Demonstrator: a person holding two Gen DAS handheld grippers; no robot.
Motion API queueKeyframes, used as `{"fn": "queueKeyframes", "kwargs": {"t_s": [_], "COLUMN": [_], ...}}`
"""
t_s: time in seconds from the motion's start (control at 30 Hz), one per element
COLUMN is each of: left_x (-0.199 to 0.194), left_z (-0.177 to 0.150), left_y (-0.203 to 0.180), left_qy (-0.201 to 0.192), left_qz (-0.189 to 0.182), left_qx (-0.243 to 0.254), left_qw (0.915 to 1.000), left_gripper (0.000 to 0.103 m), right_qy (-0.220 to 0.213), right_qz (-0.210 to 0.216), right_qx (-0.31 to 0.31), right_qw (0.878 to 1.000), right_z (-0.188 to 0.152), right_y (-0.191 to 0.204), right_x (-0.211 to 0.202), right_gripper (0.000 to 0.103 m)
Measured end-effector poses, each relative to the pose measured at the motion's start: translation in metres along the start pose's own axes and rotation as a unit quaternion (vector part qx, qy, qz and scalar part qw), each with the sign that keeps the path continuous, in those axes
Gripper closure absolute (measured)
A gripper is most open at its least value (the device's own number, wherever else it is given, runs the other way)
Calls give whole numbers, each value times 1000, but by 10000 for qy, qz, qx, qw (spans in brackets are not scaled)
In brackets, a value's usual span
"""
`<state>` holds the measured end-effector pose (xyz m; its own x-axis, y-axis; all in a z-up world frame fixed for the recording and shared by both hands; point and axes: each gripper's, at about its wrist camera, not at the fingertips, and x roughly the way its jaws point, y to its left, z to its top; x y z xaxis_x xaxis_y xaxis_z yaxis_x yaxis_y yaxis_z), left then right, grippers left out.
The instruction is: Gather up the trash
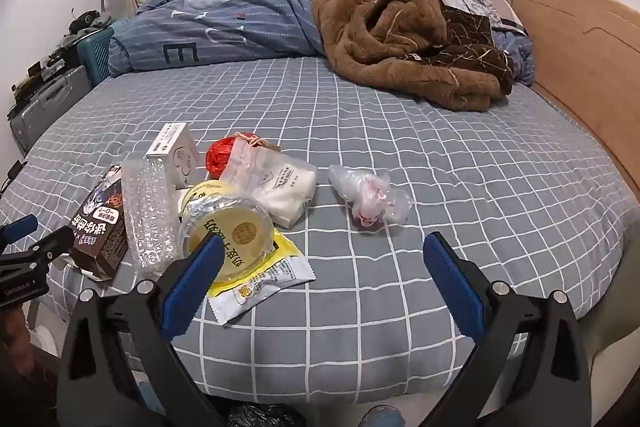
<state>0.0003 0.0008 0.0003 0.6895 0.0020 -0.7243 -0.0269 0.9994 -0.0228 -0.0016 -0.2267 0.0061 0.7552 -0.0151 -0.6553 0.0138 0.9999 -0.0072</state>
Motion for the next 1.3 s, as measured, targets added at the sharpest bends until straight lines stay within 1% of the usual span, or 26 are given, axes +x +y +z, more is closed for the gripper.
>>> {"fn": "queueKeyframes", "kwargs": {"t_s": [0.13,0.17,0.4,0.77,0.97,1.3], "left_x": [-5,0,3,9,10,12], "left_z": [0,3,2,2,2,4], "left_y": [10,7,1,4,3,3], "left_qy": [3,107,48,91,91,87], "left_qz": [-186,-117,22,-48,-37,57], "left_qx": [-210,-138,-115,-208,-202,-159], "left_qw": [9996,9998,9999,9997,9997,9998], "left_gripper": [6,6,6,6,6,6], "right_qy": [49,55,89,145,145,118], "right_qz": [24,22,-28,-122,-208,-176], "right_qx": [1,-5,59,70,20,66], "right_qw": [10000,10000,9999,9998,9997,9998], "right_z": [-2,-3,1,-1,-4,-4], "right_y": [3,4,-2,-4,-2,-4], "right_x": [-1,-1,2,7,11,10], "right_gripper": [7,7,7,7,7,7]}}
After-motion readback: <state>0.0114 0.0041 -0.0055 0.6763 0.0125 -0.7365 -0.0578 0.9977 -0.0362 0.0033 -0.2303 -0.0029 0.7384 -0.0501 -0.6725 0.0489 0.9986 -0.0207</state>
